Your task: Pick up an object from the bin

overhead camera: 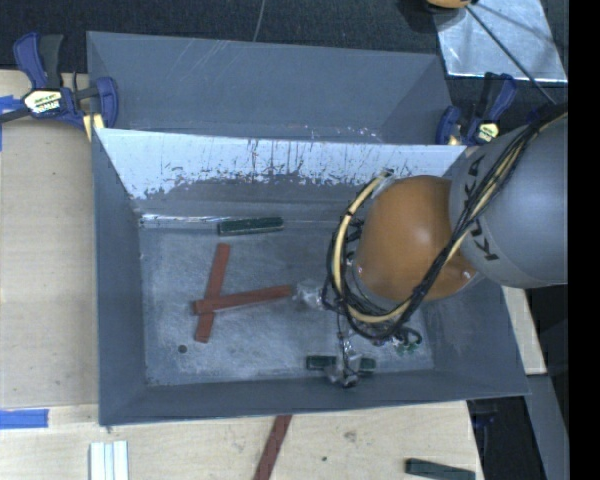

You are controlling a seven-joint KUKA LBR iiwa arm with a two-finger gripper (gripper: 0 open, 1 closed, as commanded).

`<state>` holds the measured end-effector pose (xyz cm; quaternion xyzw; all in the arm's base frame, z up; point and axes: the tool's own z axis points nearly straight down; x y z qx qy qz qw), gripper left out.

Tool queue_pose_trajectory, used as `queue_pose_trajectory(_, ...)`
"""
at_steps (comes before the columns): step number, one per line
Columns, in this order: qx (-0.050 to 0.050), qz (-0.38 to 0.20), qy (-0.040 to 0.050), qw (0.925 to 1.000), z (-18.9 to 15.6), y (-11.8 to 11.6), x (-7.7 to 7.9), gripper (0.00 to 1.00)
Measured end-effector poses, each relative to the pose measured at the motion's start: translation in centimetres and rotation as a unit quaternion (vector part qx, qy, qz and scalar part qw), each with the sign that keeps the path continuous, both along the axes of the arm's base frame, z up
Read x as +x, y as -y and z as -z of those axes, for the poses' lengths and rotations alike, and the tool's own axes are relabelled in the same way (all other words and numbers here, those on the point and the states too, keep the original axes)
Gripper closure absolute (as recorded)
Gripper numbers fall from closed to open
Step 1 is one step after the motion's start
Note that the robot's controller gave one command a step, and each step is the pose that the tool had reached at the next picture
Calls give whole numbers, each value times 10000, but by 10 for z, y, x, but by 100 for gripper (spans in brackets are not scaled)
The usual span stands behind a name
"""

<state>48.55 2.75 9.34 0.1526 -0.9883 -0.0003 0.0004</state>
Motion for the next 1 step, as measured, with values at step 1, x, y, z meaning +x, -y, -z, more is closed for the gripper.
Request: queue_pose_trajectory(1, -3, -1784, 25, 9840, 22, 27, -1, 100)
